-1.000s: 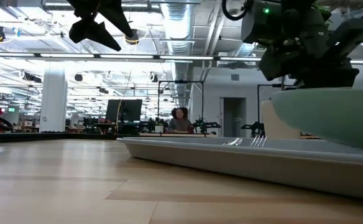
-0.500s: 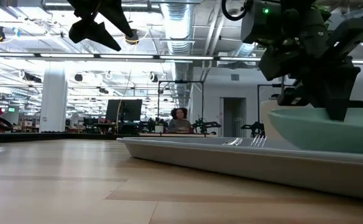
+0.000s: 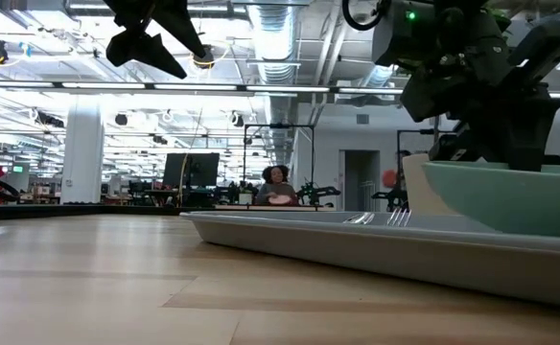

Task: Pick and place plate/cup/fork/spoon on tray
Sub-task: Put the blue plate on the blue tray to the right of the orange fork

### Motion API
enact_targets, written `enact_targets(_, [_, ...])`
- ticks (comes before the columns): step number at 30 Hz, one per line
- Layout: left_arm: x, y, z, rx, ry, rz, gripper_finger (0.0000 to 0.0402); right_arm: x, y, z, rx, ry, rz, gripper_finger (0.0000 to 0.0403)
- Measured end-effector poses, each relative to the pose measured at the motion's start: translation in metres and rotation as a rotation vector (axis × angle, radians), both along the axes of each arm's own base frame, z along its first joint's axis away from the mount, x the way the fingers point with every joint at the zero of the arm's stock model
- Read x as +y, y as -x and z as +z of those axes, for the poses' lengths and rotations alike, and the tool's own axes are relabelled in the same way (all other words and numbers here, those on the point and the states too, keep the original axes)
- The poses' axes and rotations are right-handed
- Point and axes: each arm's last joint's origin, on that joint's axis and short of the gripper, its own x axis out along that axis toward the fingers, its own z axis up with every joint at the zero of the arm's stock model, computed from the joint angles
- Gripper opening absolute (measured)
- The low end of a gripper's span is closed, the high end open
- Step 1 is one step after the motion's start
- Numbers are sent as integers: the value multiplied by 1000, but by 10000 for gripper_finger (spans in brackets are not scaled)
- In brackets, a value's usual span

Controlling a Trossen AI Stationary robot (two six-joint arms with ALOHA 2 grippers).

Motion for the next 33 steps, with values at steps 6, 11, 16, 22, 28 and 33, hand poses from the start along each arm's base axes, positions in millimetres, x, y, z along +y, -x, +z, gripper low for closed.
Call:
enact_targets(6, [0,0,0,0,0,0,249,0,0,0,0,1,1,53])
enact_targets(11, [0,0,0,0,0,0,249,0,0,0,-1,3,0,67])
enact_targets(16, [0,0,0,1,0,0,249,0,0,0,-3,4,0,95])
enact_targets(22, [0,0,0,1,0,0,249,0,-1,0,-7,6,-1,123])
enact_targets(28, [0,0,0,1,0,-1,249,-1,-4,0,-28,0,-28,144])
enact_targets(33, [0,0,0,0,2,-3,249,-10,-10,3,-67,-34,-85,156])
